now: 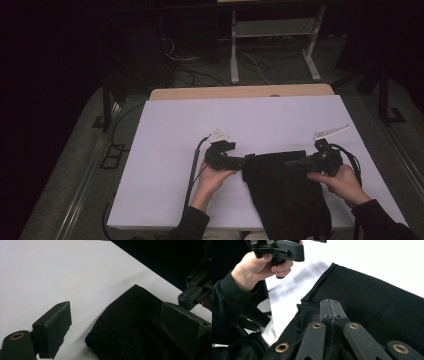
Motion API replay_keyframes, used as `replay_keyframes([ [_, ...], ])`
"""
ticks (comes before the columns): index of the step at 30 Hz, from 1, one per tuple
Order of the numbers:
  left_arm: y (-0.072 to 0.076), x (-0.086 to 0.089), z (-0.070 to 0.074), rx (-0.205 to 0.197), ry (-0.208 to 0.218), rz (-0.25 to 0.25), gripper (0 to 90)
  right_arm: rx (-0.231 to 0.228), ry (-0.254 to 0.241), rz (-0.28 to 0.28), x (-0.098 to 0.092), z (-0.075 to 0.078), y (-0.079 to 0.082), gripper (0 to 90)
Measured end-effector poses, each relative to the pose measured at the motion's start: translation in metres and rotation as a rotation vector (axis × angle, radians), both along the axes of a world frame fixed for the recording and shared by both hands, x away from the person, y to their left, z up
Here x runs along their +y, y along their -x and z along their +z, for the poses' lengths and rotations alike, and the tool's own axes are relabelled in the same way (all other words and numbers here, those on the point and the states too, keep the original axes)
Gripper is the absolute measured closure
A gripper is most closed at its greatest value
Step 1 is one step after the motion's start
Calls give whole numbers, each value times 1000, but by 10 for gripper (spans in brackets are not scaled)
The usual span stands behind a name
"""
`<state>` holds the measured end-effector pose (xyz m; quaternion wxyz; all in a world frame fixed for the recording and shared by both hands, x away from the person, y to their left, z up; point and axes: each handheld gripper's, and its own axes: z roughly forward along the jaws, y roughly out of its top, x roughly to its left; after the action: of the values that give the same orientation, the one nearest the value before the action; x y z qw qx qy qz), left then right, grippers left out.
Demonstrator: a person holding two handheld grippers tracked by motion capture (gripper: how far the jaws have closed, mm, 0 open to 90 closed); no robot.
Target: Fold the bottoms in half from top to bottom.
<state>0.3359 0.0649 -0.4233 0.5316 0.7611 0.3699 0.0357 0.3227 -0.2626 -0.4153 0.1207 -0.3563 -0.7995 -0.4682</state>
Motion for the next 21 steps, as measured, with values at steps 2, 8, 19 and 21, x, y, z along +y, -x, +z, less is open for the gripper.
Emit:
replay_keyframes([
  [2, 0, 0, 0, 1, 1, -1, 104, -1, 12, -1, 2, -1, -3, 884],
  [8, 0, 0, 0, 2, -1, -3, 104, 12, 52, -17, 9, -8, -14, 884],
  [19, 0, 0, -1, 4, -9, -5, 104, 47, 124, -11, 18, -25, -27, 884],
  [21, 0, 0, -2, 4, -12, -5, 104, 57, 130, -11, 19, -27, -28, 884],
])
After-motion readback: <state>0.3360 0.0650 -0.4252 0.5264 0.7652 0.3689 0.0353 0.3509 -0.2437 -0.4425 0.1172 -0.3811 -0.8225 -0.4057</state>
